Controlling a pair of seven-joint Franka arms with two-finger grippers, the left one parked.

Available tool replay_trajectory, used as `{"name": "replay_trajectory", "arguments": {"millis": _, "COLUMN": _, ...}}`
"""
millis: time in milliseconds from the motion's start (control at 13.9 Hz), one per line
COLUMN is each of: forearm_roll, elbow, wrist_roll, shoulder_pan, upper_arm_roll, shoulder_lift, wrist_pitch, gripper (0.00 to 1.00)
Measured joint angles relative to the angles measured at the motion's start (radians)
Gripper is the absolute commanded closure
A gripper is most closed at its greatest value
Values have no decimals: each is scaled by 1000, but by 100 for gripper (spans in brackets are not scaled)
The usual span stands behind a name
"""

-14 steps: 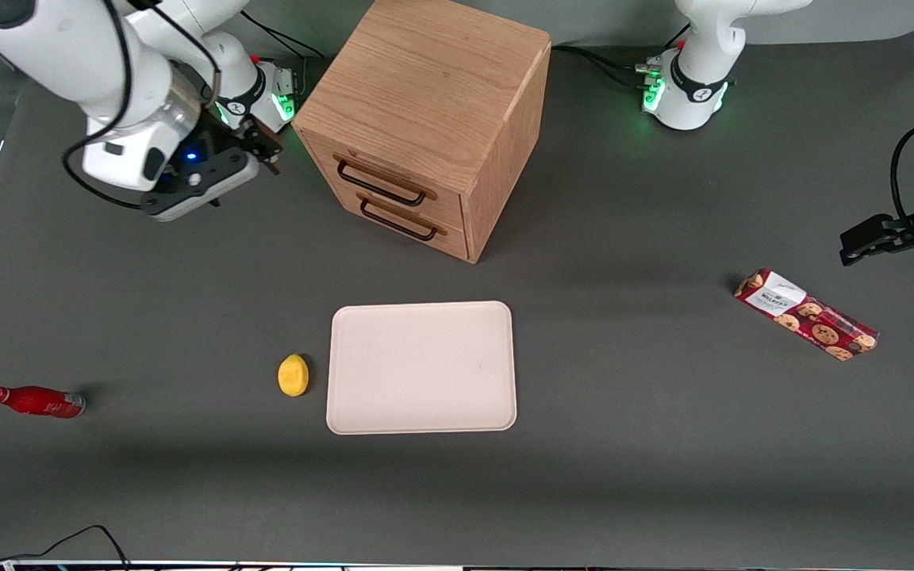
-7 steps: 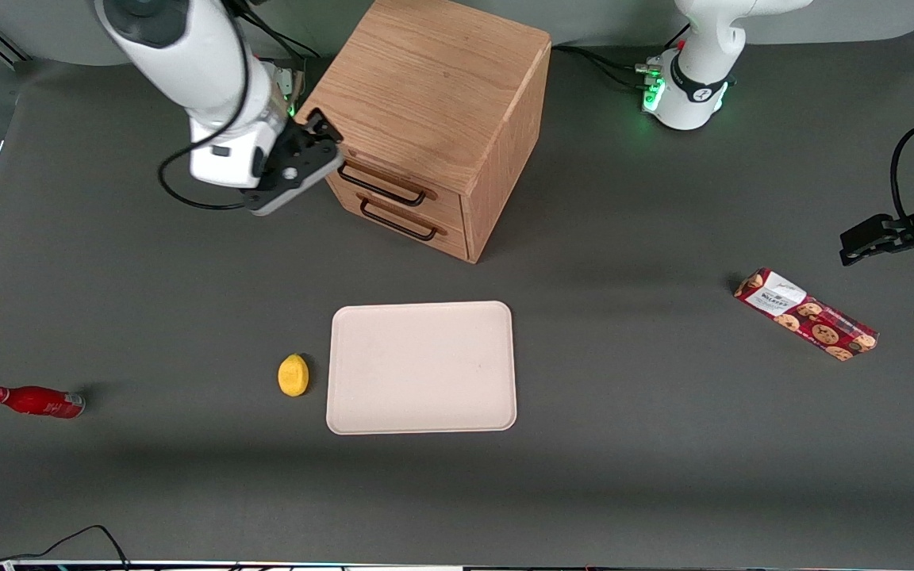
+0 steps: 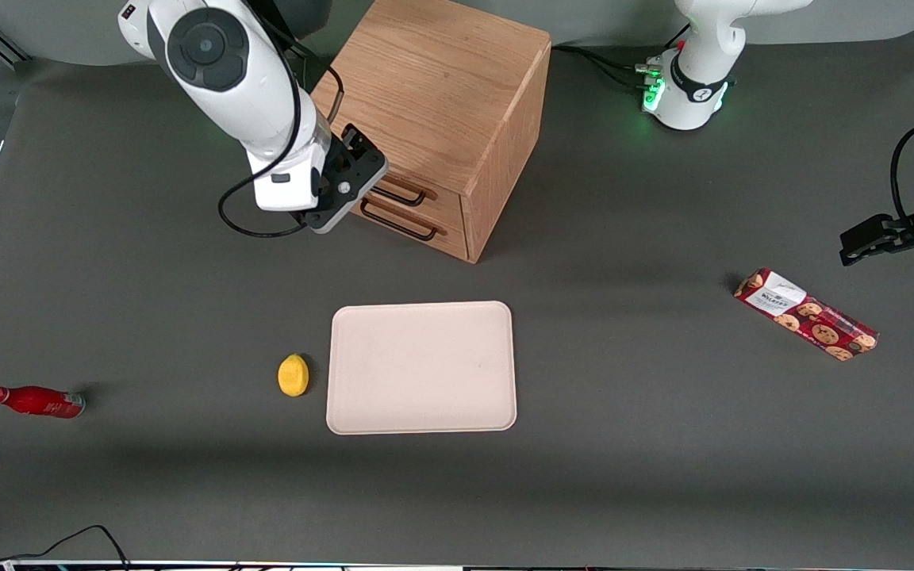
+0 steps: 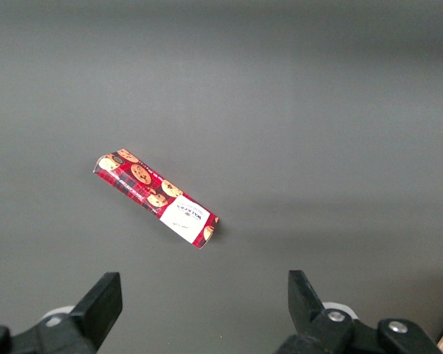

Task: Open upper drawer
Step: 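Move the right gripper toward the upper drawer's black handle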

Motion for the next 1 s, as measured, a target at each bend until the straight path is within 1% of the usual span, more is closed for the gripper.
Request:
{"name": "replay_trajectory", "arguments": {"millis": 359, "forearm_roll": 14, "elbow": -26, "wrist_roll": -18, "shoulder_pan": -1, "upper_arm_roll": -1, "shoulder_lift": 35, "wrist_pitch": 0, "gripper": 0}}
{"name": "replay_trajectory", "arguments": {"millis": 646, "forearm_roll": 45, "elbow": -53, "wrist_roll": -24, "shoulder_pan": -3, "upper_arm_roll": -2, "shoulder_lift": 77, "wrist_pitch": 9, "gripper": 0}}
{"name": "replay_trajectory", "arguments": {"millis": 718, "forearm_roll": 67, "elbow": -63, "wrist_roll": -35, "shoulder_pan": -3, "upper_arm_roll": -2, "shoulder_lift": 82, "wrist_pitch": 15, "gripper": 0}}
{"name": "replay_trajectory", "arguments": {"millis": 933, "forearm_roll": 158, "elbow": -100, "wrist_roll": -137, "shoulder_pan": -7, "upper_arm_roll": -12, "shoulder_lift": 98, "wrist_pitch": 41, "gripper": 0}}
{"name": "replay_trajectory", "arguments": {"millis": 1005, "forearm_roll": 175, "elbow": -110, "wrist_roll": -157, "shoulder_pan": -14, "upper_arm_roll": -14, "shoulder_lift": 102, "wrist_pitch": 46, "gripper": 0}}
